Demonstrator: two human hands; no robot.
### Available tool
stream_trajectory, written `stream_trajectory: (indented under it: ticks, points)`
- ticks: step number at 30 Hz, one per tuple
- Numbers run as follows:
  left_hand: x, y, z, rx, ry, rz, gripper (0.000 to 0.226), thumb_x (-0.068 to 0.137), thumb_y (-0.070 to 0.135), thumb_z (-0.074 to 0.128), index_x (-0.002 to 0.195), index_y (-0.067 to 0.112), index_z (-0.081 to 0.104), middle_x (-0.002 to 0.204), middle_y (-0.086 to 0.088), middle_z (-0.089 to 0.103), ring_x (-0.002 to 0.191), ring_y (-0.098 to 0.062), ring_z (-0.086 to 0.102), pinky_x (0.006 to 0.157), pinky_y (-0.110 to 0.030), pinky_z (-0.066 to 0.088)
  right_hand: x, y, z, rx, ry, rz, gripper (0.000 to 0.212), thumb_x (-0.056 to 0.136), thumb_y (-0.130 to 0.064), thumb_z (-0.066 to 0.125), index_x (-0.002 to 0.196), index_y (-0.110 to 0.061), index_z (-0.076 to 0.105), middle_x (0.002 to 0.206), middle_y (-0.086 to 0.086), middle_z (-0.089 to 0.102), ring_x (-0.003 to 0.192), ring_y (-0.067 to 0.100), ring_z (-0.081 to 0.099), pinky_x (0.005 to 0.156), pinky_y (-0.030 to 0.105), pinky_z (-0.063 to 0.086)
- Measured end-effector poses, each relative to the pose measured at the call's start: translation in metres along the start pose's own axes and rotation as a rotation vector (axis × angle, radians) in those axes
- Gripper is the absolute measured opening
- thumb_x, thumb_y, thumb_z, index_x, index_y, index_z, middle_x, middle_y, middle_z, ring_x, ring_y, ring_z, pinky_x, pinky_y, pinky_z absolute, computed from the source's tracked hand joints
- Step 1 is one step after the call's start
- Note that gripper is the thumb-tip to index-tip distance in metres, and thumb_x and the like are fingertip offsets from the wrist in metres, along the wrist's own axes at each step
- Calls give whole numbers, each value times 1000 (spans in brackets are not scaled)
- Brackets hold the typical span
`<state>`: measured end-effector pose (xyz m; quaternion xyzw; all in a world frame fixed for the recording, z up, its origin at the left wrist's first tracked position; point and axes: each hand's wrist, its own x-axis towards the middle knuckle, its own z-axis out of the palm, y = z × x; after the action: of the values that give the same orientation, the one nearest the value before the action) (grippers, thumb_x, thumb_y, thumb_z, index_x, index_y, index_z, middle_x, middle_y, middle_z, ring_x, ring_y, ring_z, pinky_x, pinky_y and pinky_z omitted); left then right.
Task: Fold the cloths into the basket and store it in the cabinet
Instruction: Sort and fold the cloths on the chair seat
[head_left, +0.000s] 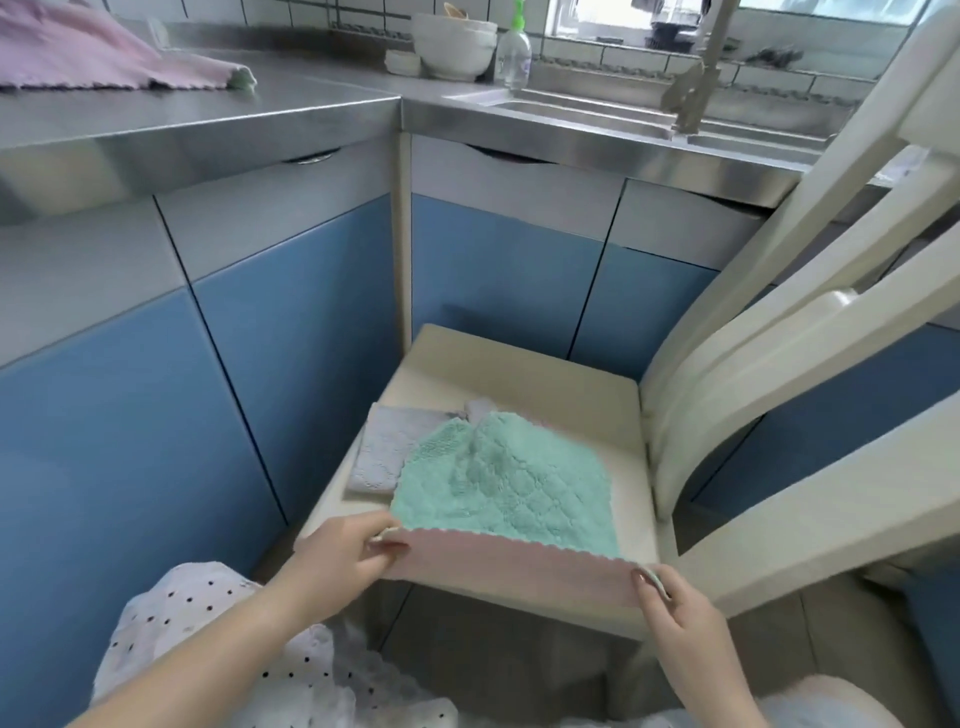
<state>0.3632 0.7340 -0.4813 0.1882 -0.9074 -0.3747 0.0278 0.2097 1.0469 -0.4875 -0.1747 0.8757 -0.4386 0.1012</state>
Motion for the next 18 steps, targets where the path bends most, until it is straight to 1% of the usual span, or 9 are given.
stream_trajectory:
  ticks: [3, 5, 8, 10, 11, 12, 14, 16, 18]
  points:
    - [14, 2, 2, -94, 76, -45, 15, 89, 27, 58, 90, 41, 64, 91, 24, 65, 87, 2, 59, 79, -25, 48, 18, -2, 3, 17, 11, -22, 23, 95, -21, 50, 78, -34, 62, 74, -11, 67, 73, -1, 58, 59, 14, 39]
    - [29, 6, 0, -200, 144, -88, 10, 90, 30, 57, 94, 37, 65, 92, 16, 67, 85, -6, 62, 77, -29, 49, 40, -11, 5, 28, 39, -35, 25, 96, -23, 48, 75, -32, 59, 70, -12, 64, 70, 4, 56, 60, 24, 40]
    - [54, 13, -2, -277, 240, -128, 10, 90, 31, 58, 90, 23, 65, 74, 1, 62, 69, -20, 54, 64, -32, 42, 78, -27, 8, 77, 120, -32, 24, 97, -28, 46, 77, -24, 59, 72, -9, 62, 71, 10, 53, 64, 34, 43]
    - [74, 18, -5, -317, 292, -144, 11, 89, 30, 60, 81, 23, 62, 65, 7, 52, 62, -15, 45, 58, -29, 34, 105, -33, 10, 122, 146, -24, 19, 97, -30, 46, 84, -29, 61, 81, -13, 63, 77, 3, 54, 65, 28, 42]
    - [83, 21, -7, -341, 314, -157, 11, 89, 30, 60, 79, 24, 61, 66, 10, 53, 63, -13, 47, 57, -28, 37, 116, -35, 10, 133, 146, -20, 17, 97, -30, 46, 89, -32, 61, 85, -18, 62, 82, -1, 54, 64, 24, 42]
    - [93, 22, -9, -356, 323, -176, 10, 89, 30, 60, 82, 23, 62, 71, 8, 59, 68, -15, 53, 59, -31, 43, 126, -35, 12, 136, 141, -13, 16, 97, -30, 46, 92, -33, 61, 88, -21, 61, 86, -1, 54, 66, 23, 42]
    - [108, 22, -12, -346, 338, -208, 18, 89, 32, 60, 92, 14, 63, 87, -9, 65, 81, -28, 60, 71, -46, 50, 142, -33, 17, 139, 131, 15, 15, 96, -31, 46, 95, -35, 60, 91, -22, 61, 89, 2, 56, 70, 27, 43]
    - [123, 18, -11, -311, 350, -231, 26, 88, 31, 61, 95, 6, 63, 92, -18, 63, 87, -35, 60, 78, -48, 49, 157, -27, 23, 125, 134, 47, 15, 96, -31, 47, 96, -34, 61, 92, -20, 62, 92, 8, 57, 77, 31, 44]
    - [135, 16, -9, -291, 341, -259, 25, 88, 31, 62, 94, 7, 63, 92, -15, 64, 87, -32, 61, 80, -47, 49, 168, -21, 27, 108, 139, 76, 14, 95, -32, 48, 94, -33, 62, 91, -19, 63, 94, 12, 57, 81, 33, 44]
